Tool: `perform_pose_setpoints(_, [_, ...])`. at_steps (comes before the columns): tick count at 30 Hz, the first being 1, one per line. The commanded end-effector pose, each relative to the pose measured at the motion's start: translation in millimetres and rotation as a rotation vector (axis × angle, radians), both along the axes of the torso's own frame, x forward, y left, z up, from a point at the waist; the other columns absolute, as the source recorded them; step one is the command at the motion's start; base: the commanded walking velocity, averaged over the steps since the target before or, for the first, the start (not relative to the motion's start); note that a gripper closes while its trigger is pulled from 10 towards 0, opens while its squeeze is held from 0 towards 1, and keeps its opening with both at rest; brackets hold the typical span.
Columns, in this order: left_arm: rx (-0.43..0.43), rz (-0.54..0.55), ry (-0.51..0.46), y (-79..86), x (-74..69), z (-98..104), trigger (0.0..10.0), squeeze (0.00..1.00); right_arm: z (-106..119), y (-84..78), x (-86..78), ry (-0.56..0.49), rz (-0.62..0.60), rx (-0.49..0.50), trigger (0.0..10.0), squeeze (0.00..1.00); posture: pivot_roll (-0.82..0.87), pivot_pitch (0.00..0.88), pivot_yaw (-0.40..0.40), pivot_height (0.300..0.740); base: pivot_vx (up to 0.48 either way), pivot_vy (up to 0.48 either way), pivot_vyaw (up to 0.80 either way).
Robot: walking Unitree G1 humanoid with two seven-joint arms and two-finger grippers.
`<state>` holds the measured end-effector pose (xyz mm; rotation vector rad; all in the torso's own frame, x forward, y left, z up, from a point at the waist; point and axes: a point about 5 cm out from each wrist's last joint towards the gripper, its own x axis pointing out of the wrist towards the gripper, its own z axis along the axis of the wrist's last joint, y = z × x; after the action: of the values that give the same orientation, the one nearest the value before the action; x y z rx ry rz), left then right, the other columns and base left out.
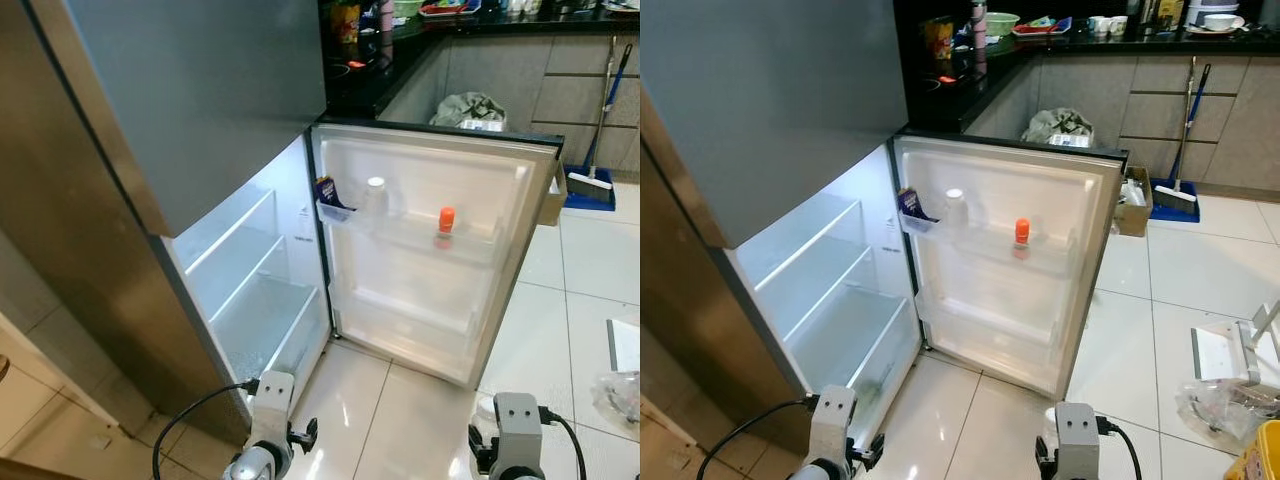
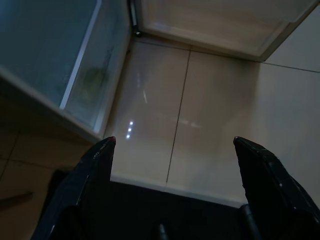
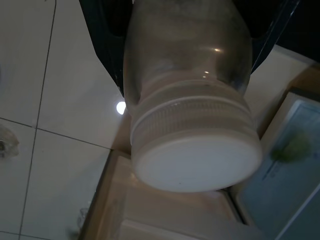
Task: Restocking fridge
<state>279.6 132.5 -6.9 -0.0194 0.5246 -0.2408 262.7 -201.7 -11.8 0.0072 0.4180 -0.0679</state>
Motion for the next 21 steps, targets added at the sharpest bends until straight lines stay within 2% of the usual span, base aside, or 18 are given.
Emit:
perform_pose_setpoints(1, [-0.005, -0.002, 0.019, -1.8, -3.7, -4.6, 10.0, 0.0, -2.3, -1.3, -3.7, 0.01, -0.011, 0.007, 10.0, 0.0, -0.13, 0.081, 0.085, 0.74, 0.296, 0.0, -0.51])
perform_pose_setpoints(15, [-0.003, -0.008, 0.015, -0.5, -2.4, -3.7, 10.0, 0.0, -2.9, -2.0, -5.2, 0.007, -0.021, 0.012, 10.0, 0.0, -0.13, 0.084, 0.089, 0.74, 0.297, 0.0, -0.74])
perform_pose_setpoints(21, [-0.002, -0.011, 0.013, -0.4, -2.1, -3.8, 10.0, 0.0, -2.6, -1.5, -5.6, 0.005, -0.018, 0.01, 10.0, 0.0, -0.13, 0.082, 0.089, 0.74, 0.294, 0.0, -0.14])
